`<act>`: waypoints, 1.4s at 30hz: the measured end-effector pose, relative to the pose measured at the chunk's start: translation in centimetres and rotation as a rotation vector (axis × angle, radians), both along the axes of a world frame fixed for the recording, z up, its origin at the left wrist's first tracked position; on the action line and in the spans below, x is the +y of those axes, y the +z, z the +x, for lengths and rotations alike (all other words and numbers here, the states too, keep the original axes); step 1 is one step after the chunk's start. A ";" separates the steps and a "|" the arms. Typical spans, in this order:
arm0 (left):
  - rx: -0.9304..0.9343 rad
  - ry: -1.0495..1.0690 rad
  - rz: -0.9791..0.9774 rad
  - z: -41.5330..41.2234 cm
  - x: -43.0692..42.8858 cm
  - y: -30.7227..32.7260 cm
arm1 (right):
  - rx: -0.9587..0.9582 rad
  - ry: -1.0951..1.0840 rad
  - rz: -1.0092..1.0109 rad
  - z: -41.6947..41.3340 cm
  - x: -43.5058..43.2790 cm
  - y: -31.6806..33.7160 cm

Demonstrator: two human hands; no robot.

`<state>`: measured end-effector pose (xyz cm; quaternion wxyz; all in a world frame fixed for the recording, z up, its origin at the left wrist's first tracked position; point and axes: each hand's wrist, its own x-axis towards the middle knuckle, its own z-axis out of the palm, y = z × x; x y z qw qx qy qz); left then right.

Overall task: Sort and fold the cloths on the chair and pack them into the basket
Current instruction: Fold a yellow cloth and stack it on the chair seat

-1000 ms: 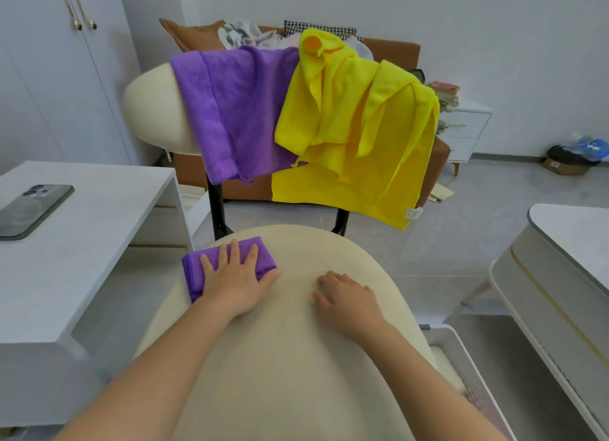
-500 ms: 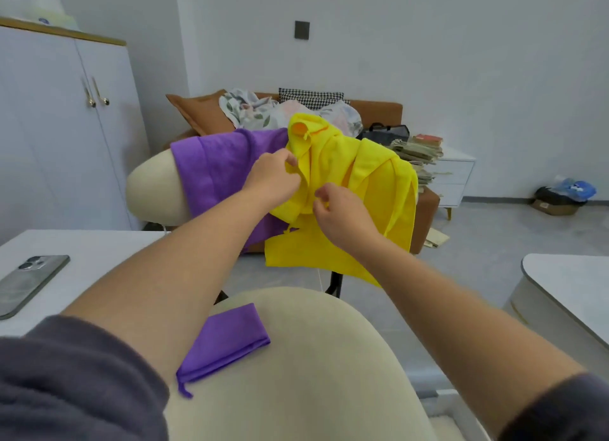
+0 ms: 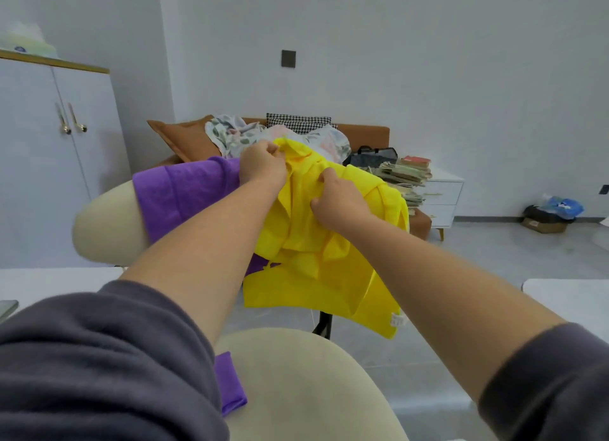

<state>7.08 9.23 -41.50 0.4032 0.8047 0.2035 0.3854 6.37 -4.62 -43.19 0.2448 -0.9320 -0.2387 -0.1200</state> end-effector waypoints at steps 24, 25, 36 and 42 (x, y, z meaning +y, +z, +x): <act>-0.362 -0.424 -0.306 -20.8 -5.0 6.3 | 0.037 0.319 0.606 -14.9 -5.1 3.2; -0.350 -0.395 -0.246 -21.4 -5.2 6.1 | 0.059 0.331 0.609 -15.6 -5.7 2.8; -0.064 -0.448 0.200 -25.4 -6.4 2.3 | 0.330 0.486 0.644 -21.1 -8.9 1.8; 0.005 -0.506 0.243 -25.8 -7.6 2.2 | 0.280 0.479 0.658 -21.8 -9.4 2.0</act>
